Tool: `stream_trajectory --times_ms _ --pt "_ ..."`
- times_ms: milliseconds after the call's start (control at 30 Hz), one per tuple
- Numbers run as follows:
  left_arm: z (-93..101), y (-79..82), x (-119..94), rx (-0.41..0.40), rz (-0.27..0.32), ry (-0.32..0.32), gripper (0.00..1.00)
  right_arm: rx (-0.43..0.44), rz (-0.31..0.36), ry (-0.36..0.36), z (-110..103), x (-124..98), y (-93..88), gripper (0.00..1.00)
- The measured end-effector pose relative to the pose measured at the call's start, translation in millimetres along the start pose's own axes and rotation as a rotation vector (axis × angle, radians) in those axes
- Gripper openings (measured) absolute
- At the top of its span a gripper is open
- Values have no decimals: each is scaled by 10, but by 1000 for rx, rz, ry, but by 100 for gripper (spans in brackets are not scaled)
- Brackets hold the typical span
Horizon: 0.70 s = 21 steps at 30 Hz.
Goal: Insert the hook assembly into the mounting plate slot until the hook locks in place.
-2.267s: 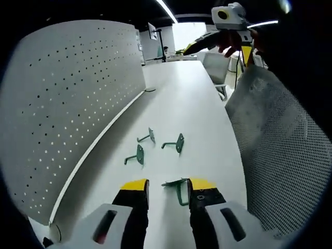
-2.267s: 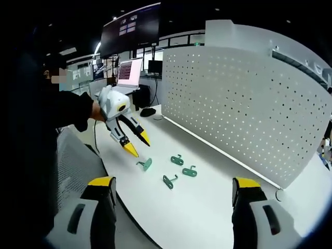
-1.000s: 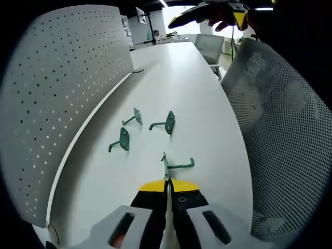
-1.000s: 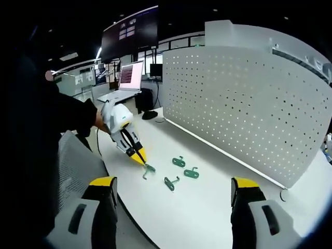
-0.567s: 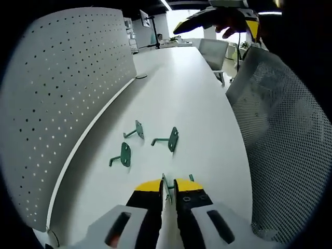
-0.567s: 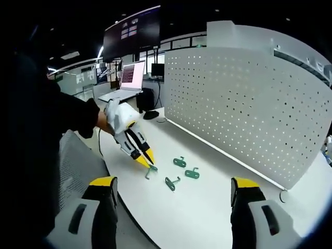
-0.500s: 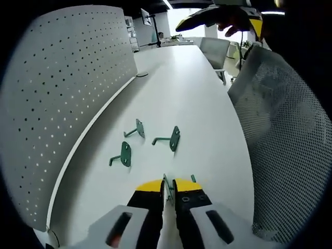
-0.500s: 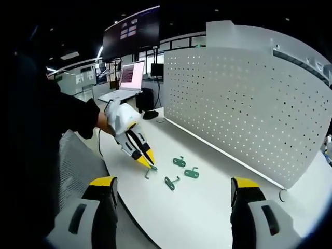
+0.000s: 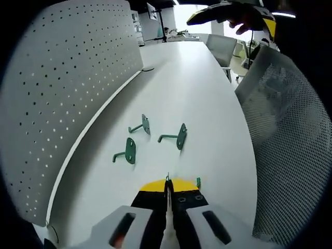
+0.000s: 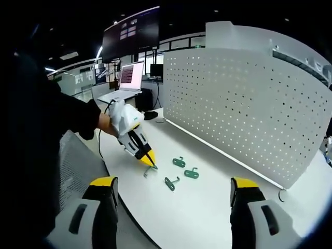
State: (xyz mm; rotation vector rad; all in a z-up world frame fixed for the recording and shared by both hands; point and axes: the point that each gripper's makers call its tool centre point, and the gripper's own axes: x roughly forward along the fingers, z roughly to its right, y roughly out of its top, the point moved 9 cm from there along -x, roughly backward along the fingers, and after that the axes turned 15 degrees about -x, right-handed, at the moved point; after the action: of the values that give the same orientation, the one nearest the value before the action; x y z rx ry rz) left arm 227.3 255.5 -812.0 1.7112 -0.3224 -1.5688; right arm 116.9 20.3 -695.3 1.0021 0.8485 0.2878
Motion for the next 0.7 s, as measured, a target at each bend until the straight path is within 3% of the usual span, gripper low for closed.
stream_trajectory --times_ms 133,233,467,700 --pt "-37 32 -117 -38 48 27 1 -14 7 4 -11 17 49 85" --pt "-43 71 -210 -116 115 31 1 -25 18 9 -24 32 89 84" --pt "-20 215 -467 -211 246 51 1 -56 77 4 -38 47 208 77" --pt "77 448 -670 -297 392 34 1 -53 171 -26 -30 28 382 60"
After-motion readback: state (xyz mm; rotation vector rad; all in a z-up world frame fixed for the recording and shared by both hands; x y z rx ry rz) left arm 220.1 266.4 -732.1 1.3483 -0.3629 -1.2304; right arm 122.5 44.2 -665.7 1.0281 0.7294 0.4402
